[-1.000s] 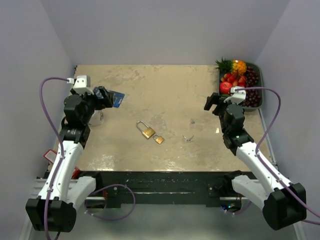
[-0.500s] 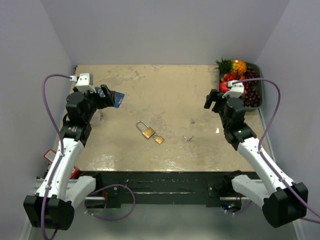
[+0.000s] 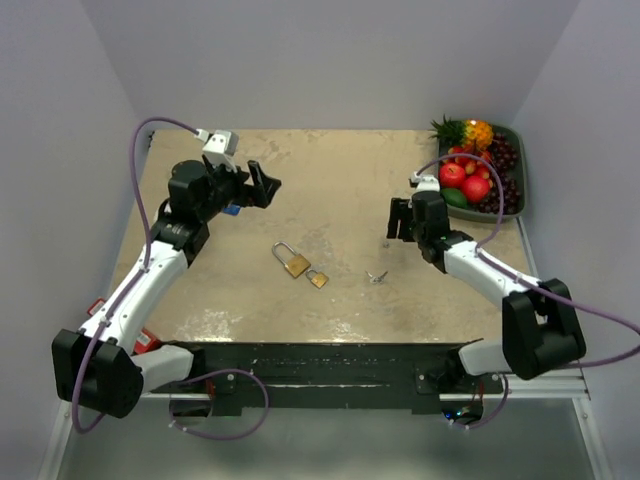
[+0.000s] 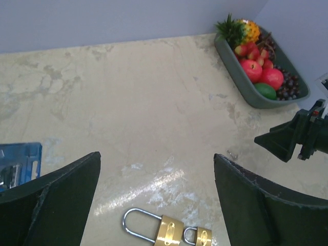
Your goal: Unlock with the key
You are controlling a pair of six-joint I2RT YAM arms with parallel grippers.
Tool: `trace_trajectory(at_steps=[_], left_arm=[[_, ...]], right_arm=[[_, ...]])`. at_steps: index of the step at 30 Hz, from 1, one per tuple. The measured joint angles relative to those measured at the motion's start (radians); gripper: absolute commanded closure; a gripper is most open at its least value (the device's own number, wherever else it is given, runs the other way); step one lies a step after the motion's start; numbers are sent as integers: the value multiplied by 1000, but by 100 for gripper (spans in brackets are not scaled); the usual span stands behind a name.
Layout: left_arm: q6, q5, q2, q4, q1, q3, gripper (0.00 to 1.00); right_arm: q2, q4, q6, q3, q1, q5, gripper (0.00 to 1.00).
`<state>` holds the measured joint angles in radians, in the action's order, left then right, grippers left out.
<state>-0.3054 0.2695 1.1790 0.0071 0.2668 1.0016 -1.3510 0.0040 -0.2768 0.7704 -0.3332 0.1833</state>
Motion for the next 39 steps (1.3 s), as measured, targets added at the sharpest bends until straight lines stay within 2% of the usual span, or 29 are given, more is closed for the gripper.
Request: trace_trajectory(at_steps=[8, 11, 16, 28, 39], left_arm=[[10, 0, -2, -12, 0, -55, 3], [10, 0, -5, -9, 0, -55, 3], [10, 6, -8, -8, 0, -55, 3], [8, 27, -8, -3, 0, -56, 3], [0, 45, -8, 6, 0, -58, 3]], right_arm=[[-152, -19, -3, 40, 0, -39, 39], [-185, -18, 2, 68, 0, -62, 44], [-242, -26, 5, 94, -5, -103, 46], [-264, -65, -71, 95, -91, -23, 46], [-319, -72, -154, 95, -105, 25, 54]])
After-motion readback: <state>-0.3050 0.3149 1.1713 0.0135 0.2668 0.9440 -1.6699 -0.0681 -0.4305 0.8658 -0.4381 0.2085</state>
